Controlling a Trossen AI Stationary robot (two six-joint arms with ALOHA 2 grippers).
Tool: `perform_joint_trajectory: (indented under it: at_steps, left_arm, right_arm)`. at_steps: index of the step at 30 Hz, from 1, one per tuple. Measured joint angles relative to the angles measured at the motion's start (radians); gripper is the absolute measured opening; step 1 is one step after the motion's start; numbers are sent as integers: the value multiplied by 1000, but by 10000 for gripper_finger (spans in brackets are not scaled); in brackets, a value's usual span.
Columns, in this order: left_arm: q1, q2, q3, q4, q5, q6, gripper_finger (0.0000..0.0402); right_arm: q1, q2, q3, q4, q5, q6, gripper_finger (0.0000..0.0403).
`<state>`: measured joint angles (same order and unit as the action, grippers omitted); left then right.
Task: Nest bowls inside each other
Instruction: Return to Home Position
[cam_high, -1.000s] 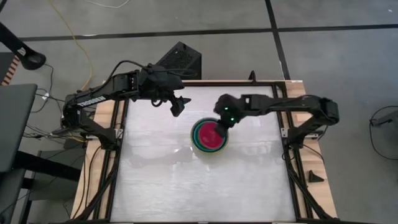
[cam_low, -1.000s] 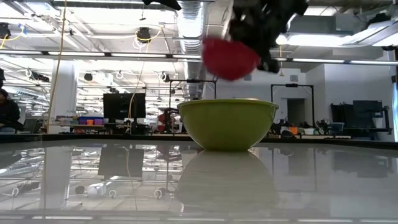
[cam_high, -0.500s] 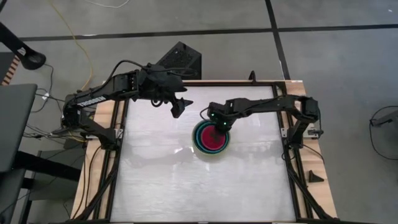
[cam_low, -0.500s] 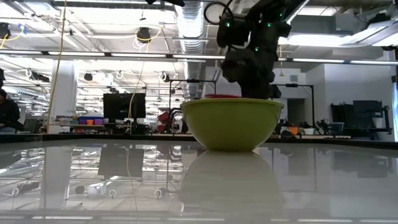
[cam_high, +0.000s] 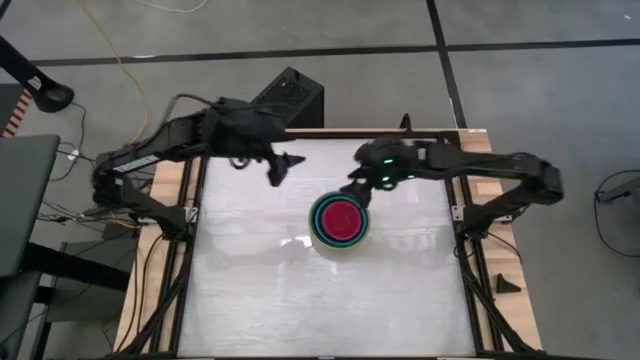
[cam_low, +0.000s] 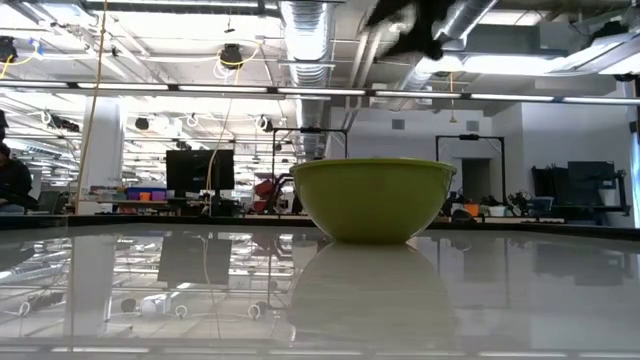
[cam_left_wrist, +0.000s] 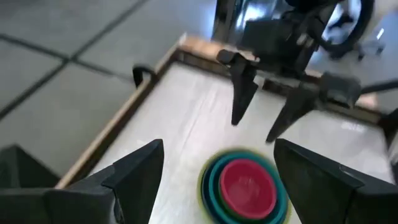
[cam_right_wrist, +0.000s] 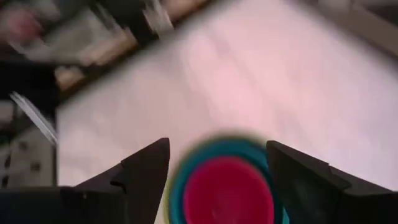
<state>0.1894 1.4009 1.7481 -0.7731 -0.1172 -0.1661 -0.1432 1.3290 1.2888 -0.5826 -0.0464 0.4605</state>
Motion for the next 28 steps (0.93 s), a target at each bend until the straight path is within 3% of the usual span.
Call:
perform_joint_trajectory:
  at_steps: [7,11,18,24,28]
  left_arm:
    - [0,-216,-6,20,-57,1,293]
    - [-1,-360,-92,19,-62,-46,293]
    - [-64,-586,-446,100,-107,-163,293]
    - [-119,-742,-822,427,-117,-198,293]
    - [-141,-820,-990,557,-156,-235,293]
  right_arm:
    - [82,-310,-10,62,199,-93,278]
    - [120,-485,-71,67,274,-97,275]
    - [221,-757,-289,174,374,-91,275]
    - [293,-994,-584,417,391,-138,275]
    - [324,-1119,-740,505,428,-141,275]
